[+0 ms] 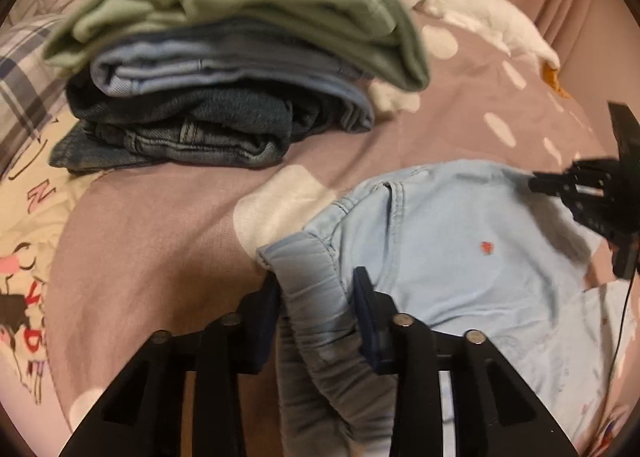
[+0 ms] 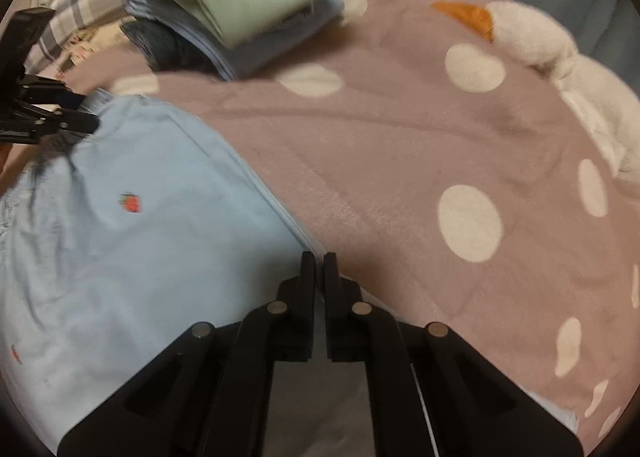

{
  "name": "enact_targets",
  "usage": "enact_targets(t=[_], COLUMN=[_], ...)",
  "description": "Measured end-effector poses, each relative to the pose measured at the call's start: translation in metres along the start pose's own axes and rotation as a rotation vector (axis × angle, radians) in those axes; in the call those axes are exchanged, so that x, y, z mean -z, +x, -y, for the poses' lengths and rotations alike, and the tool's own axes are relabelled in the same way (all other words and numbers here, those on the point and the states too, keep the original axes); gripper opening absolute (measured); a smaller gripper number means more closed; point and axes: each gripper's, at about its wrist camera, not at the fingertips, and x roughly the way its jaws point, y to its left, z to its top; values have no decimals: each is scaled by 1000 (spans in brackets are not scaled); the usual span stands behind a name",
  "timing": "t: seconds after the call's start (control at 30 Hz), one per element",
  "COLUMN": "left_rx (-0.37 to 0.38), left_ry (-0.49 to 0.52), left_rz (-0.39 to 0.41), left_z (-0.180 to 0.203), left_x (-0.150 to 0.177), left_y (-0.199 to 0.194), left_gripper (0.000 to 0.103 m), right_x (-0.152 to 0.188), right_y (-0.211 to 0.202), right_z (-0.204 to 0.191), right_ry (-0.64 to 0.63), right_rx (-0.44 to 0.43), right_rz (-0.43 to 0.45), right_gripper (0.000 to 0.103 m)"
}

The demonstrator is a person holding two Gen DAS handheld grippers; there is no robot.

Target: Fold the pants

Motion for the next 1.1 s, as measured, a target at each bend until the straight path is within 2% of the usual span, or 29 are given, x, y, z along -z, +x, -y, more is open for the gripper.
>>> enact_targets(t=[0.1, 0.3, 0.43, 0.5, 0.57, 0.73, 0.83, 1.03, 1.1], left_rx=[22, 48, 51, 63, 82, 64, 56, -33, -81], left_ry=[-5, 20, 28, 16, 0, 13, 7, 77, 78], left_rz=[42, 138, 221, 232, 230, 210, 189, 113, 90], left_z=[10, 33, 50, 46, 45, 43, 42, 46, 43], left_x=[9, 30, 61, 79, 99, 147, 160, 186, 192], left_y=[-21, -66, -93, -103, -108, -119, -118, -113, -111], left_gripper=[31, 29, 28, 28, 28, 28, 28, 30, 30], right_x=[10, 50, 83, 100, 116, 151, 166, 182, 186], right_y=[-32, -95, -127, -140, -149, -154, -145, -131, -124], right_z=[-10, -37, -69, -88, -107, -147, -161, -180, -183], right_ry=[9, 73, 90, 77, 64, 50, 55, 56, 57], right_rx=[12, 29, 21, 27, 14, -11, -19, -40, -45], right_rz=[47, 135, 170, 169, 158, 121, 88, 32, 5], right_gripper=[3, 3, 3, 4, 4, 4, 4, 5, 9])
